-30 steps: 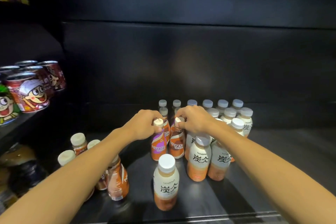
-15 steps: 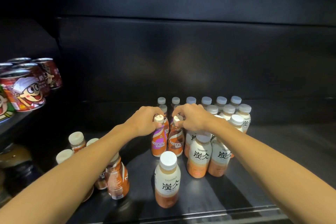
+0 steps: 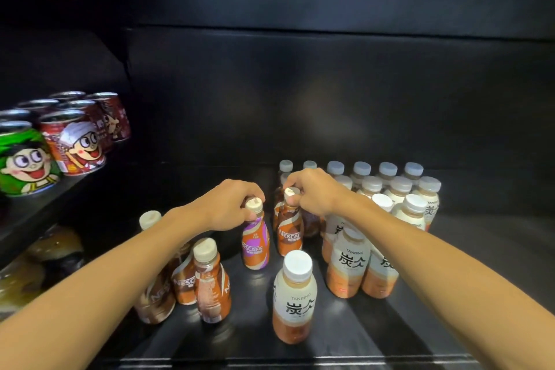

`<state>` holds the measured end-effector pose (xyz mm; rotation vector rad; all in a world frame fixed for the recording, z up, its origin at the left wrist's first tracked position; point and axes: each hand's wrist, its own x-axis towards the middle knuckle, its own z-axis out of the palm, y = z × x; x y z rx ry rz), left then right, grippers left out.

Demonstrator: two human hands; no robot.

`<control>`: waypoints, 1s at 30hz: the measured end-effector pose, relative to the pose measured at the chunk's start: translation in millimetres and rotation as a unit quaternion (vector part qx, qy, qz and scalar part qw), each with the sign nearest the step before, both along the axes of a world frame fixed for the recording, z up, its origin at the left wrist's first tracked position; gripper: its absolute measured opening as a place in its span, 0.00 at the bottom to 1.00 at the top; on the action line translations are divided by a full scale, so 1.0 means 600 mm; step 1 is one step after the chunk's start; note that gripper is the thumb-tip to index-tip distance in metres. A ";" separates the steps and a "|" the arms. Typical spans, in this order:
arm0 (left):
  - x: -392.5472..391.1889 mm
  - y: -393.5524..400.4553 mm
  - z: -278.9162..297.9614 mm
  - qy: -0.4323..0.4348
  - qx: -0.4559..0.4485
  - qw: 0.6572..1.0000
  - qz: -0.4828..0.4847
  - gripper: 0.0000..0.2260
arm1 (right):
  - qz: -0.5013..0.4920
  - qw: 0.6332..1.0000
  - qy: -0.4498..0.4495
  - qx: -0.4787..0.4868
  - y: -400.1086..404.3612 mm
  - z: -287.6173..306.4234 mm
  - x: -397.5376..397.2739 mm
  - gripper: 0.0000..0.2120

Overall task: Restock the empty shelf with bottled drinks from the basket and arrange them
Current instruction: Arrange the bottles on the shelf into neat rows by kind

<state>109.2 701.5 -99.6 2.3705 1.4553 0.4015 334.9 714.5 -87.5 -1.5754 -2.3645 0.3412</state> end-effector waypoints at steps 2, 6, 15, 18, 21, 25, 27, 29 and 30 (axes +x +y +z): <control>-0.005 -0.004 0.000 -0.005 -0.005 1.000 -0.001 0.15 | 0.010 1.000 -0.004 -0.005 0.005 -0.002 -0.008 0.10; -0.003 -0.009 0.001 -0.014 -0.011 1.000 -0.009 0.14 | 0.024 1.000 0.009 -0.010 0.008 -0.005 -0.013 0.05; 0.017 -0.020 -0.002 -0.044 -0.030 0.998 -0.031 0.16 | 0.036 0.992 0.114 -0.042 -0.026 0.017 0.001 0.20; 0.013 -0.024 0.009 -0.057 -0.058 0.997 -0.019 0.21 | 0.074 0.988 0.095 -0.099 -0.050 0.023 -0.003 0.18; -0.005 -0.032 0.026 -0.025 -0.065 0.998 -0.001 0.21 | 0.098 0.989 0.046 -0.103 -0.057 0.011 -0.016 0.23; -0.042 -0.077 0.064 0.073 -0.104 0.992 0.011 0.18 | 0.107 0.990 0.046 -0.080 -0.055 -0.005 -0.033 0.23; -0.061 -0.106 0.078 0.121 -0.145 0.982 0.010 0.21 | 0.118 0.989 0.050 -0.075 -0.054 -0.014 -0.043 0.19; -0.072 -0.127 0.084 0.171 -0.151 0.974 0.002 0.23 | 0.126 0.988 0.057 -0.068 -0.052 -0.022 -0.052 0.15; -0.074 -0.134 0.083 0.192 -0.143 0.971 -0.004 0.23 | 0.126 0.988 0.061 -0.062 -0.052 -0.024 -0.056 0.13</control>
